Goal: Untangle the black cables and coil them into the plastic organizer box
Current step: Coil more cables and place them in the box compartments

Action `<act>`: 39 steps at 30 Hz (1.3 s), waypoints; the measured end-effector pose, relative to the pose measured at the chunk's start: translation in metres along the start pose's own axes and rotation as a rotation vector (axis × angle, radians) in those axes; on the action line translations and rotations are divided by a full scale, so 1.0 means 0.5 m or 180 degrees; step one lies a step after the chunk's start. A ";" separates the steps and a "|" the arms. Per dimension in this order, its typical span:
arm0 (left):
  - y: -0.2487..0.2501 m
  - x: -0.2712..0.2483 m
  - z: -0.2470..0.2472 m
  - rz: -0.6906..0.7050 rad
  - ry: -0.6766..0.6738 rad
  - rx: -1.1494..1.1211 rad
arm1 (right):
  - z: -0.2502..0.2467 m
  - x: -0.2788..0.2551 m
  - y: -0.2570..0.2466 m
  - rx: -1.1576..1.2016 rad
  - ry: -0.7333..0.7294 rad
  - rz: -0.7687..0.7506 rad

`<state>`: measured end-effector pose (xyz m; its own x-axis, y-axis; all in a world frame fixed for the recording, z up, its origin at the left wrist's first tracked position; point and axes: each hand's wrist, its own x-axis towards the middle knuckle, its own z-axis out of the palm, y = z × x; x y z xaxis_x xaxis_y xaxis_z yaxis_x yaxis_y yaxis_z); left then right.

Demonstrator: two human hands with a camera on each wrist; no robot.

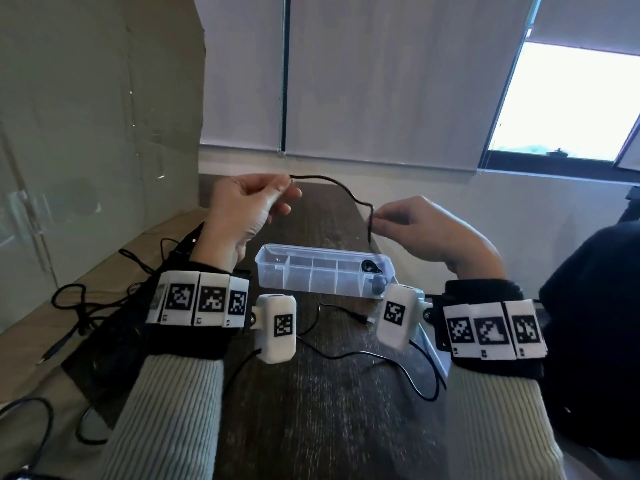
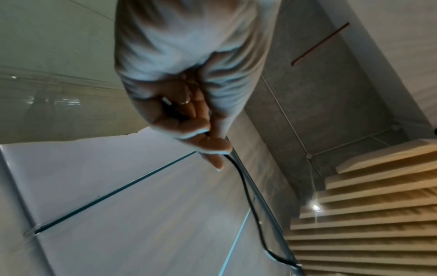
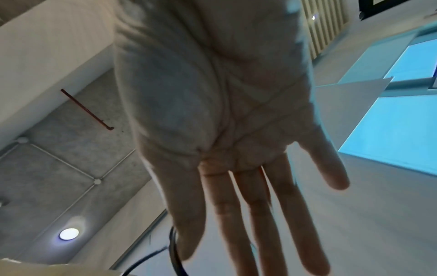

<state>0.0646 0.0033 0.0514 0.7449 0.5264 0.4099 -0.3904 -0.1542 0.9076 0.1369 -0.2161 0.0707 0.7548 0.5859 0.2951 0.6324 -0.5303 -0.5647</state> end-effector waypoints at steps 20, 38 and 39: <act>0.030 -0.007 -0.005 -0.0635 -0.0440 -0.1125 | 0.025 0.026 0.004 0.0669 0.0721 0.0059; 0.021 0.015 0.003 -0.0254 0.0512 -0.2160 | 0.072 0.023 -0.034 0.1489 -0.0817 -0.0634; 0.019 0.014 0.007 -0.0096 0.0595 -0.1723 | 0.064 0.017 -0.039 0.1453 -0.0725 -0.0729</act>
<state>0.0680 0.0024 0.0630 0.6709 0.6705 0.3168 -0.6285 0.2873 0.7228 0.1255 -0.1811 0.0593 0.5181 0.7994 0.3041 0.5979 -0.0843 -0.7971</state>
